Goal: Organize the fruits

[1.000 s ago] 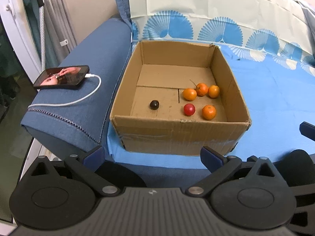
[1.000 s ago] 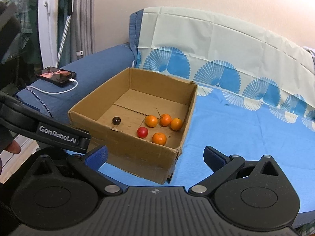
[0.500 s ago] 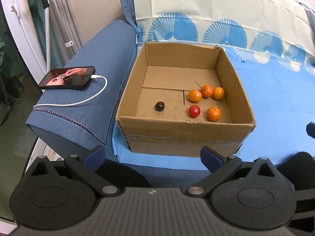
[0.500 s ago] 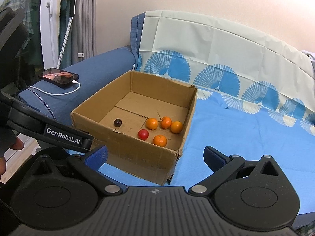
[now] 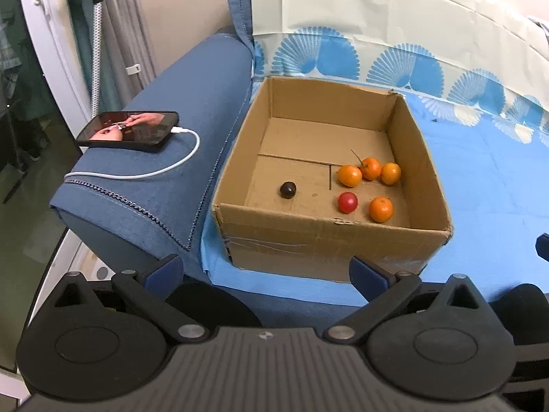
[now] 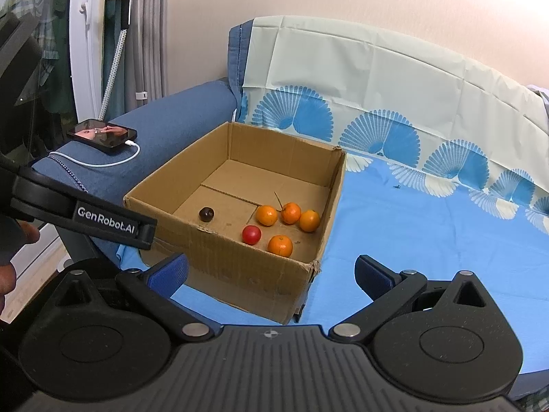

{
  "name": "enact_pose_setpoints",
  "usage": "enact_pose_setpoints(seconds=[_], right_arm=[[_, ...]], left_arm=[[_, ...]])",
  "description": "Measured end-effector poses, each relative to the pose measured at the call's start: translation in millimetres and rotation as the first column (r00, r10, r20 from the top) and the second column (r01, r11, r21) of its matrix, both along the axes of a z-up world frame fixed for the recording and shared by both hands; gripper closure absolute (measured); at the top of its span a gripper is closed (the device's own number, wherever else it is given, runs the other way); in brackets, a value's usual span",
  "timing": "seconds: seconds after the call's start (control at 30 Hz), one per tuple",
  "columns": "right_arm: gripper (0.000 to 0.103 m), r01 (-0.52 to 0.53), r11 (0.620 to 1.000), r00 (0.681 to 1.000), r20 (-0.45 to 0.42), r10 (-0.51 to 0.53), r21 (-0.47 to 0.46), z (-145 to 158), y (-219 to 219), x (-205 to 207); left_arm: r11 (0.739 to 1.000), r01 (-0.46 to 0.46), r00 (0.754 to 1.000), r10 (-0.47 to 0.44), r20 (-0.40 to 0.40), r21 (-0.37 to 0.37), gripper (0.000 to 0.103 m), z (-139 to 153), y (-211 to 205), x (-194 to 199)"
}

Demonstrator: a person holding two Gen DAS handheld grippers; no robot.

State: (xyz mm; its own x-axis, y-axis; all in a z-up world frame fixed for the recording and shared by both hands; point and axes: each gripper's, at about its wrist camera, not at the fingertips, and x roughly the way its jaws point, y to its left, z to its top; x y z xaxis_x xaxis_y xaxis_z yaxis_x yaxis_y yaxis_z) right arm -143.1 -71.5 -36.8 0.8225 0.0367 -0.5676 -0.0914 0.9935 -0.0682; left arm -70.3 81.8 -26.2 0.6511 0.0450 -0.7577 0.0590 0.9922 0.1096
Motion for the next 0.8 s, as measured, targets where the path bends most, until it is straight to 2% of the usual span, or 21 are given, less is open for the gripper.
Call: enact_pose_setpoints(seconds=[0.8], right_arm=[[0.001,-0.007,1.0,1.0,-0.005,0.007,0.013,-1.0,0.6,1.8]], left_arm=[[0.999,-0.001,1.0,0.002,-0.012,0.035,0.0,-3.7,-4.3,0.0]])
